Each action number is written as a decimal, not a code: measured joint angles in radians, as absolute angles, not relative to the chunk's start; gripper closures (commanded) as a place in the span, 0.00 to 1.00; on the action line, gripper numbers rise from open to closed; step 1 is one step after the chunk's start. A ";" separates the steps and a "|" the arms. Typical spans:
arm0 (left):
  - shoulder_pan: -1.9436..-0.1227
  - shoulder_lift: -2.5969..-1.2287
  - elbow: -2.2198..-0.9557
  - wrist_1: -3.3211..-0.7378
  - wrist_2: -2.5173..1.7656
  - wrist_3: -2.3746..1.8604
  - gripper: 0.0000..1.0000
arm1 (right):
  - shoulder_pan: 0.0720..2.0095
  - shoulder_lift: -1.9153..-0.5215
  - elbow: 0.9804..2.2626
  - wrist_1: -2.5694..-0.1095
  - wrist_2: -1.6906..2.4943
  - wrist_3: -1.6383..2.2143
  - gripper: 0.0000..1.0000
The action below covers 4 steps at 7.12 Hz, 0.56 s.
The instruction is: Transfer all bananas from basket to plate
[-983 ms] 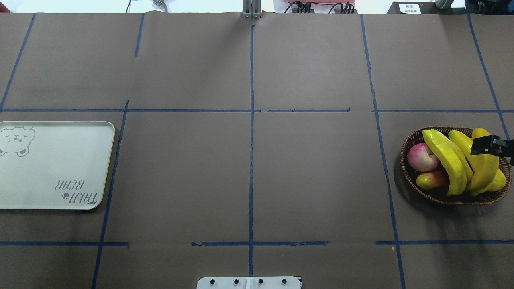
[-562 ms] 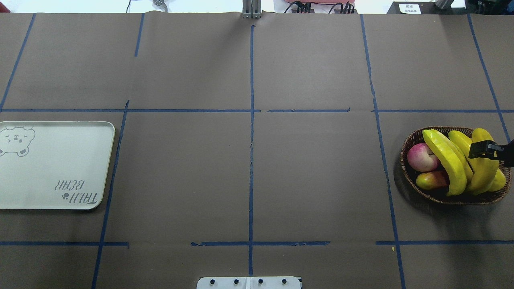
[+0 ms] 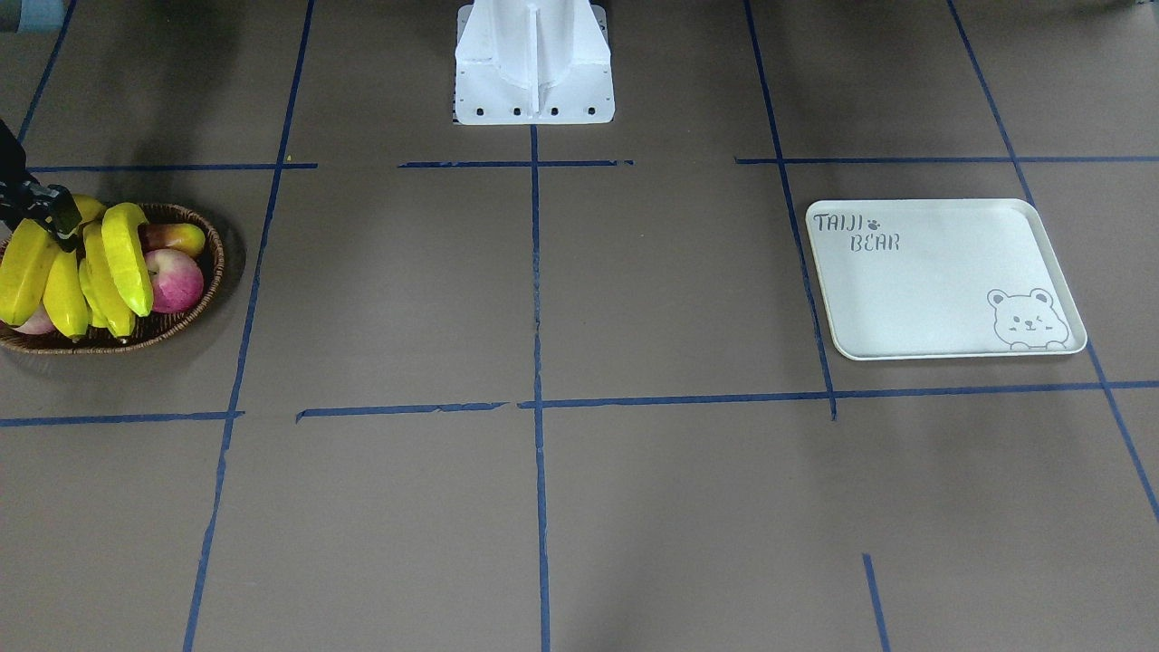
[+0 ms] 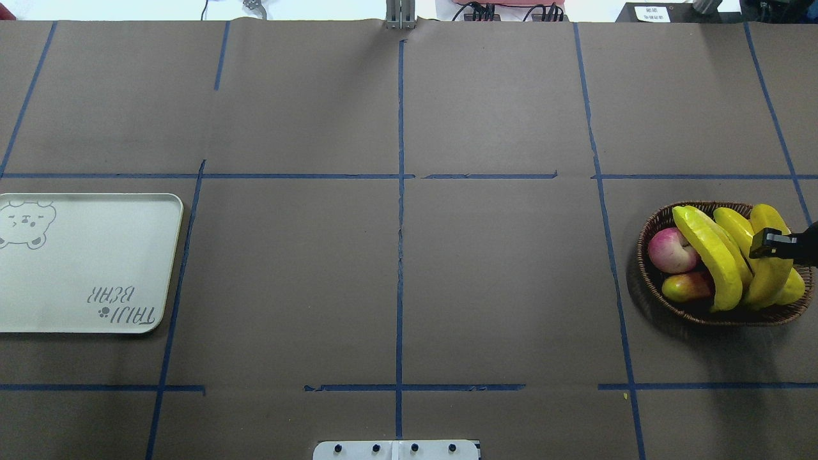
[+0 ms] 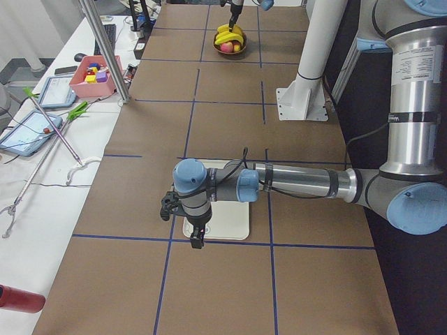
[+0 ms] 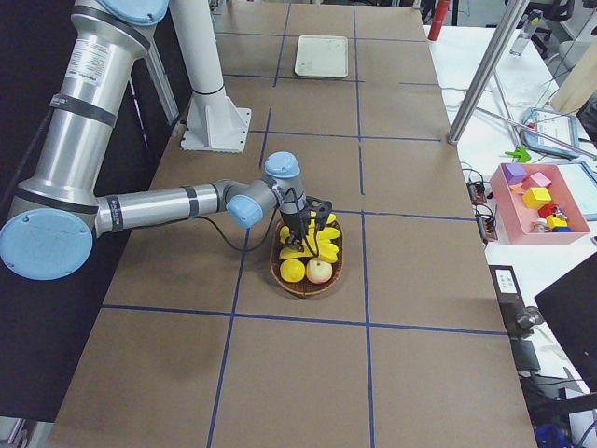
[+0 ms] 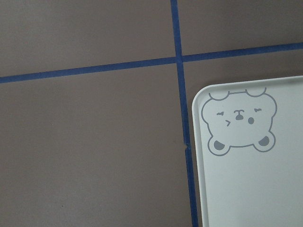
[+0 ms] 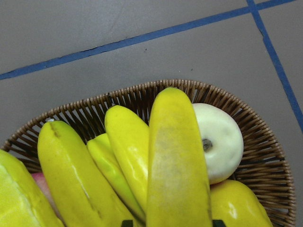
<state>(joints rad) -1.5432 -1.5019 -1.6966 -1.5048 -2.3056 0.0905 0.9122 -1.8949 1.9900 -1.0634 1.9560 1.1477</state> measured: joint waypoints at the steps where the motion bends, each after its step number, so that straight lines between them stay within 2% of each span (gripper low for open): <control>1: -1.543 -1.502 -1.697 -1.505 -2.306 0.090 0.00 | 0.915 -1.897 1.994 -1.063 1.962 1.140 1.00; 4: -1.543 -1.503 -1.697 -1.505 -2.306 0.090 0.00 | 1.019 -1.928 2.062 -1.073 2.085 0.927 1.00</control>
<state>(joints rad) -1.5432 -1.5029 -1.6966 -1.5052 -2.3056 0.0905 1.0192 -1.9282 2.0616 -1.0729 2.0851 0.9267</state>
